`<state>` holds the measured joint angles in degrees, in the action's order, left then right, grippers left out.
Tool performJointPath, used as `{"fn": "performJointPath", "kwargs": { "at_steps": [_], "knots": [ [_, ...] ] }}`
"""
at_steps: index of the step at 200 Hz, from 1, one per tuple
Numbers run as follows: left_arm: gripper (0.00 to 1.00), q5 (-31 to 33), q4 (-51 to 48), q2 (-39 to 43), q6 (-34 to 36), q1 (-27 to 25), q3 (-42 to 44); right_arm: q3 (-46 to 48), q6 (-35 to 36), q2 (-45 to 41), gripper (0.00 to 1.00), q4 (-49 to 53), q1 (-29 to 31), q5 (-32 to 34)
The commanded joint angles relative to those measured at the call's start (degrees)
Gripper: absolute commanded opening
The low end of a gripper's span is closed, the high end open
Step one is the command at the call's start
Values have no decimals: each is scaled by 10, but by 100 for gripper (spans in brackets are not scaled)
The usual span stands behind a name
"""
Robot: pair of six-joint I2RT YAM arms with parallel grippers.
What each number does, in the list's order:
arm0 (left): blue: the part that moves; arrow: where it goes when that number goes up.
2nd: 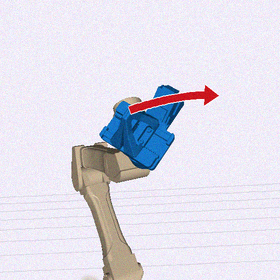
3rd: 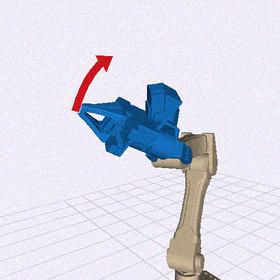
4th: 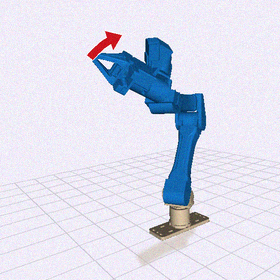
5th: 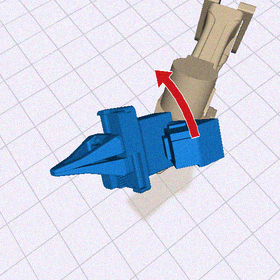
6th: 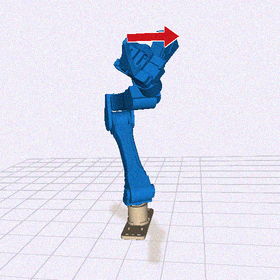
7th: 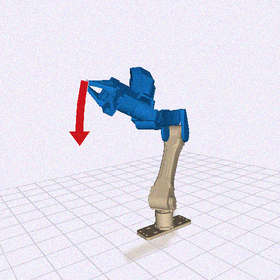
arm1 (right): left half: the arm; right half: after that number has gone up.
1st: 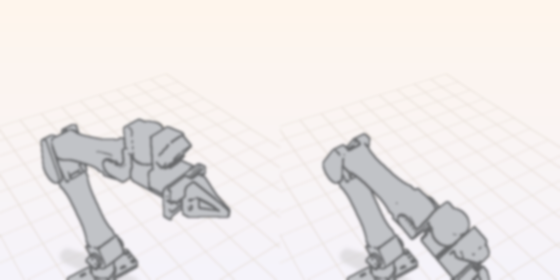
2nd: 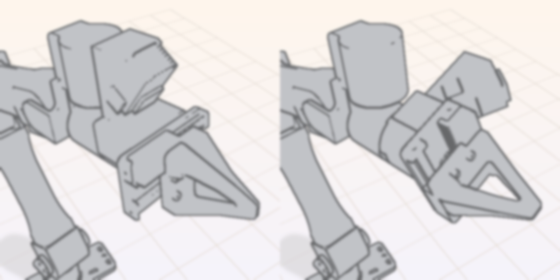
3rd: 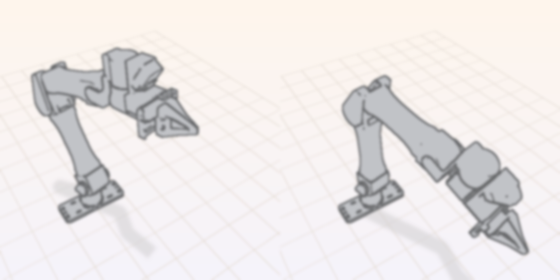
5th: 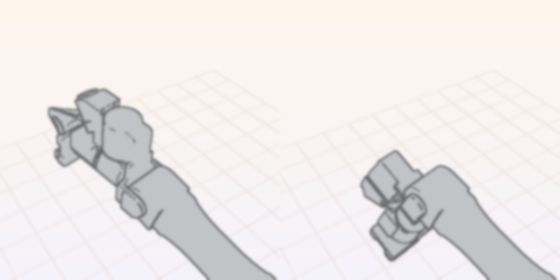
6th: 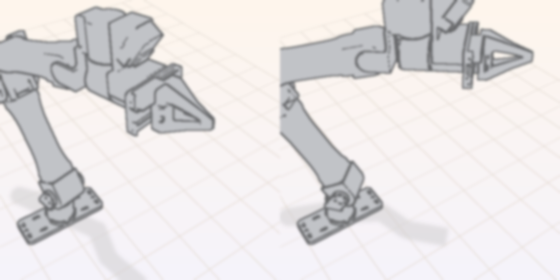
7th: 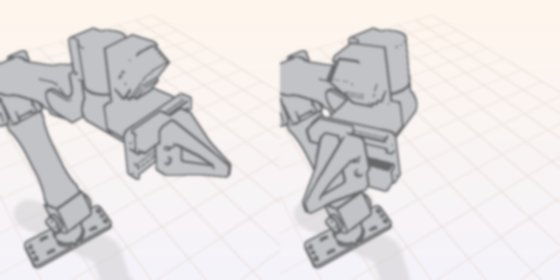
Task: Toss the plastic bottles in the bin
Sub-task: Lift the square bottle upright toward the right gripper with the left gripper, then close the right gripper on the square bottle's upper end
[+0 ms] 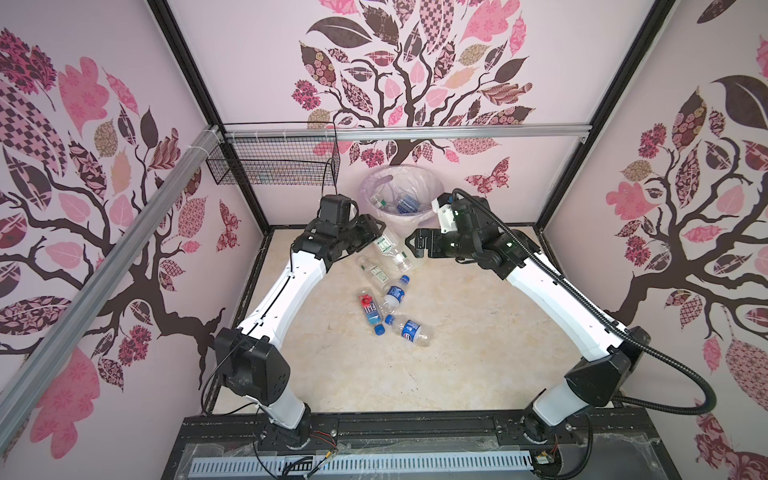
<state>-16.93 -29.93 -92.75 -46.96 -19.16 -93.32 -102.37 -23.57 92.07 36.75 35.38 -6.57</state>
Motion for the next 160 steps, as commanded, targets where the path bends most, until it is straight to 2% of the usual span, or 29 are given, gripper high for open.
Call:
{"fn": "performJointPath", "kwargs": {
  "at_steps": [1,58,118,160],
  "knots": [
    [43,-56,66,7,-32,-1,-21,-33,-3,22,100,-5,-2,-20],
    [43,-92,107,18,-66,-5,-11,-29,9,39,99,-24,-3,-28],
    [42,-120,146,38,-107,-11,24,-48,59,61,99,-21,-6,19],
    [43,-114,135,48,-111,-23,38,-41,66,66,90,-47,-9,8]
  ]
}}
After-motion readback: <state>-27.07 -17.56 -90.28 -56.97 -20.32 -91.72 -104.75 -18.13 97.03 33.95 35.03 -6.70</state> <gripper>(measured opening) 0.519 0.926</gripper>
